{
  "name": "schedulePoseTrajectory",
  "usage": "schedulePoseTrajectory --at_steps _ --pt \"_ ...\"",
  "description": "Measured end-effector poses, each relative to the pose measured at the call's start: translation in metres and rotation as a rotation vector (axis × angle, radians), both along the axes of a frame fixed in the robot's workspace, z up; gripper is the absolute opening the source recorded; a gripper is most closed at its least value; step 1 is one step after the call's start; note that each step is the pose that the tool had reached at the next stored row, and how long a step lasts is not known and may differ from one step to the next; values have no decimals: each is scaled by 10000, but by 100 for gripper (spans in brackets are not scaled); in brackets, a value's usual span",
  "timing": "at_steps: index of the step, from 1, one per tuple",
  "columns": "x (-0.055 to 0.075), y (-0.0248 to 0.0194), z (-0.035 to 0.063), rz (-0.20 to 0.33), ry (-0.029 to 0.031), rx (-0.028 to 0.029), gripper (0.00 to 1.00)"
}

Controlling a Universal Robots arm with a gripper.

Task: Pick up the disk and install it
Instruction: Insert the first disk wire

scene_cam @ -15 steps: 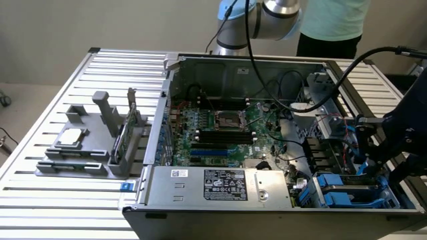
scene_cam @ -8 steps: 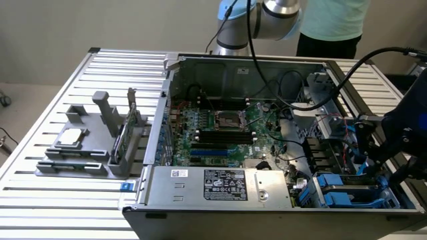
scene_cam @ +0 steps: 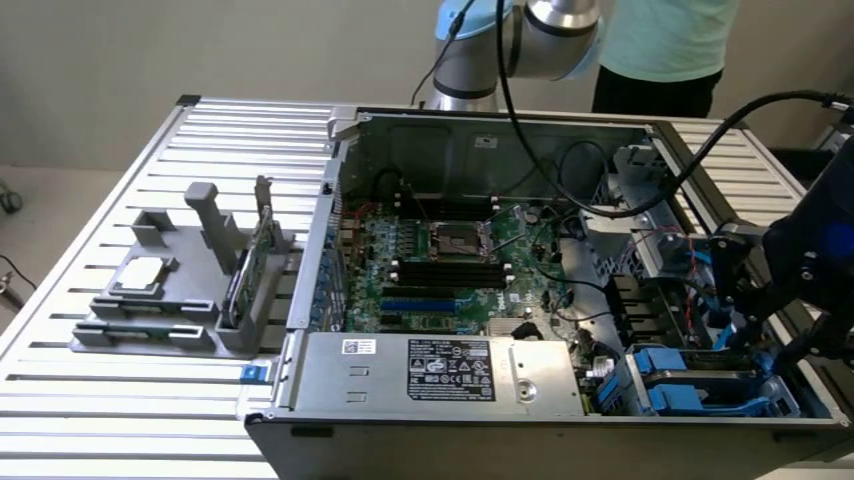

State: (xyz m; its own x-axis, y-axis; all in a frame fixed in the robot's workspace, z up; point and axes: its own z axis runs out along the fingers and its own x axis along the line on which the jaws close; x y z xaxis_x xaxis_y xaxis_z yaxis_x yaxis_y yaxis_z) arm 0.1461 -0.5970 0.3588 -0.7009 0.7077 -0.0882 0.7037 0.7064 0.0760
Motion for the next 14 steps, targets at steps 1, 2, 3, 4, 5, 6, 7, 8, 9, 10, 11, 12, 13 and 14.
schedulePoseTrajectory --at_steps 1,2,3,4,5,6,7,8,9,10,11,12,13,14 --pt "0 0 -1 -149 0 13 36" --pt "0 0 -1 -297 0 24 36" --pt "0 0 -2 -451 0 37 36" --pt "0 -1 -2 -599 0 48 36" --pt "-1 -1 -3 -749 0 60 36" --pt "0 0 -2 -901 0 70 36" --pt "0 0 -2 -1046 0 80 36" --pt "0 0 -3 -1208 0 92 36" --pt "0 0 -3 -1352 0 101 36" --pt "0 0 -4 -1523 -1 108 36" --pt "0 0 -4 -1686 -1 109 36" --pt "0 0 -5 -1851 -2 111 36" --pt "0 0 -6 -2019 -3 114 36" --pt "0 0 -7 -2187 -4 115 36"
